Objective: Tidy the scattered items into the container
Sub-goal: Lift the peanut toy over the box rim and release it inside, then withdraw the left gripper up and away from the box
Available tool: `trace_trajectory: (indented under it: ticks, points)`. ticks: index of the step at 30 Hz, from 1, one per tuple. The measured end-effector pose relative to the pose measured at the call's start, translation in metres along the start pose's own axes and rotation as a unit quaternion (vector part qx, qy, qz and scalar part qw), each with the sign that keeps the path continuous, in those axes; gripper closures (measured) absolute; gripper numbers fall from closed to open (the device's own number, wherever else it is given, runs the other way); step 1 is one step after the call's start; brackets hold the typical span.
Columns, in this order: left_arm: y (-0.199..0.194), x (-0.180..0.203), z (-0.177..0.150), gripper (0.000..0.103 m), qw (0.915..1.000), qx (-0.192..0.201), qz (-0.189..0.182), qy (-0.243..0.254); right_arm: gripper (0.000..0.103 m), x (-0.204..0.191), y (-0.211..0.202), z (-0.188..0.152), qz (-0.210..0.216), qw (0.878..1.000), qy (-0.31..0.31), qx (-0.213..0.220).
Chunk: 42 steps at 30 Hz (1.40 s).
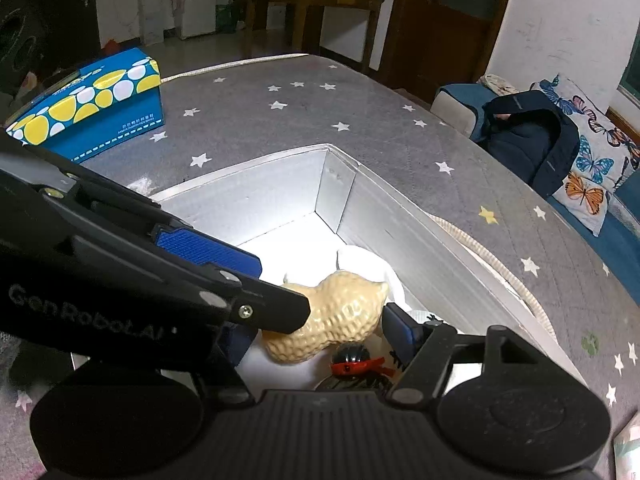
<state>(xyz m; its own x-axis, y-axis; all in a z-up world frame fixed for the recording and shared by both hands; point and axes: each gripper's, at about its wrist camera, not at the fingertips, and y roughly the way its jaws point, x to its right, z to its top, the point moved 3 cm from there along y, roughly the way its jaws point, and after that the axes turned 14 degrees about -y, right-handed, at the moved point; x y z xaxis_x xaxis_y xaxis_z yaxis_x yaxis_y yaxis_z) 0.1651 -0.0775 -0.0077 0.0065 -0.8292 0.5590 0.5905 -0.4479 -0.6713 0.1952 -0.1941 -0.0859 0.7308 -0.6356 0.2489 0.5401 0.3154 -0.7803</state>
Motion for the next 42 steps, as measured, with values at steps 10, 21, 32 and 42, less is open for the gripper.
trace_trajectory:
  ticks: [10, 21, 32, 42]
  points:
    - [-0.02, 0.005, -0.004, 0.063, 0.9992, 0.032, 0.006, 0.023, 0.026, -0.001, -0.025, -0.006, -0.022, 0.999, 0.029, 0.022]
    - [-0.046, 0.018, -0.024, 0.063, 0.9948, 0.067, 0.013, 0.075, 0.018, -0.012, -0.067, -0.019, -0.066, 0.994, 0.074, 0.052]
    - [-0.072, 0.025, -0.05, 0.063, 0.9896, 0.089, 0.025, 0.11, 0.012, -0.039, -0.104, -0.035, -0.101, 0.986, 0.116, 0.071]
    - [-0.09, 0.028, -0.074, 0.063, 0.9853, 0.101, 0.031, 0.134, 0.007, -0.07, -0.127, -0.057, -0.125, 0.978, 0.15, 0.08]
